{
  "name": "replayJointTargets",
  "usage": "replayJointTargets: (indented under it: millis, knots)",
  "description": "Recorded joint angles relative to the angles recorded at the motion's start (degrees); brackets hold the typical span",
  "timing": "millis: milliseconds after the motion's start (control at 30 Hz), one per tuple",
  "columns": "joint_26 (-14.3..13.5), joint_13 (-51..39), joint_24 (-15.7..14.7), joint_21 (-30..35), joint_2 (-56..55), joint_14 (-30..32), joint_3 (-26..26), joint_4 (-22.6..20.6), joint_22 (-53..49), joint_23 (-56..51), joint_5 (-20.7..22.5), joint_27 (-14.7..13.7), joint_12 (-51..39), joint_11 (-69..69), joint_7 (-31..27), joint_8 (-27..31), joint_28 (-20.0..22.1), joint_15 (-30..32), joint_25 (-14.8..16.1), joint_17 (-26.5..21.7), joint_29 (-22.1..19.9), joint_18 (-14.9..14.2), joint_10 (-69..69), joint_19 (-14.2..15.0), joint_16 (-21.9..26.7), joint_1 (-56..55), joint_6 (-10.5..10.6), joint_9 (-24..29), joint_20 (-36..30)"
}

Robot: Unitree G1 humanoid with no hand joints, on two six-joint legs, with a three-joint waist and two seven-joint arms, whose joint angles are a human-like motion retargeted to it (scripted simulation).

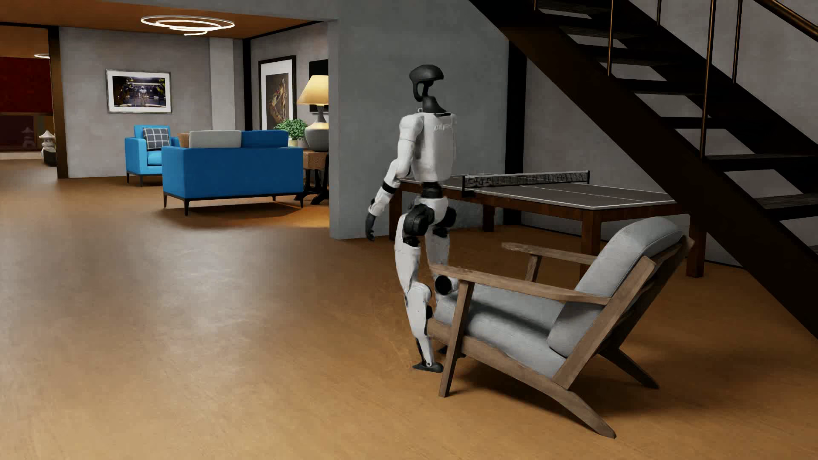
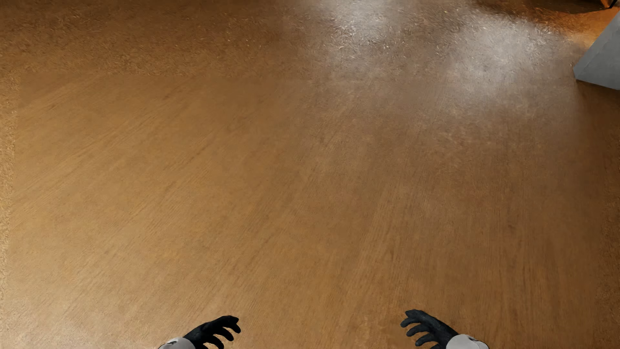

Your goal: Take a seat on the chair

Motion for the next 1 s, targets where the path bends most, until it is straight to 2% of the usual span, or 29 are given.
replayJointTargets:
  millis: [67,133,267,367,500,600,767,1000]
  knots:
    - [2.7,1.0,-0.4,-1.6,2.9,-0.9,0.1,0.1,7.4,6.2,0.1,1.9,0.1,-1.7,0.5,-0.6,2.4,-0.3,0.5,1.6,-1.9,0.0,0.2,0.1,-1.1,1.7,0.1,-1.9,0.3]
    - [3.6,2.8,0.3,-3.3,4.1,-1.4,0.4,0.4,10.9,8.6,0.1,2.7,0.4,-2.1,0.5,-0.9,3.1,-0.9,0.6,2.8,-2.4,-0.3,0.3,0.4,-1.0,2.5,0.1,-3.6,0.7]
    - [2.0,7.2,-0.1,-4.3,5.1,-2.0,0.6,0.5,6.9,4.4,-0.2,1.1,3.7,-2.1,0.2,-1.0,0.6,-1.9,-0.6,3.8,1.1,-0.3,0.5,0.9,1.6,3.2,-0.1,-5.6,2.6]
    - [1.8,8.9,-0.2,-4.4,5.1,-2.1,0.6,0.8,5.3,1.7,-0.2,0.5,4.8,-2.1,-0.8,-0.1,0.2,-2.2,-1.3,5.2,2.8,-0.3,0.5,0.6,1.5,3.0,-0.2,-6.6,2.9]
    - [2.6,8.3,-0.8,-4.2,4.0,-3.4,0.6,0.7,5.3,2.4,-0.5,1.2,4.6,-1.3,-3.0,0.8,0.8,-1.9,-0.3,5.5,1.4,-0.5,-0.1,-0.1,-0.6,3.0,-0.3,-6.8,2.6]
    - [1.9,7.6,-0.5,-3.1,4.3,-2.1,0.7,0.4,3.0,1.7,-0.3,0.6,5.3,-1.5,-2.3,0.6,0.0,-1.8,-0.9,4.0,2.0,0.1,0.0,-0.4,-1.0,3.2,-0.1,-6.3,2.7]
    - [1.7,6.9,0.1,-3.7,5.0,-2.0,0.6,0.2,3.8,3.6,-0.1,1.2,5.1,-2.2,-0.7,0.0,-0.4,-2.0,0.7,3.7,0.1,0.4,0.0,-0.1,-1.3,3.5,-0.1,-6.1,1.8]
    - [3.9,2.6,-1.8,1.5,0.4,-2.2,0.5,0.2,5.3,1.3,0.5,1.5,0.4,2.4,-1.0,1.0,0.8,-2.0,-0.9,4.0,1.7,2.1,4.2,-1.4,-1.1,-0.1,-0.2,-2.7,-0.7]
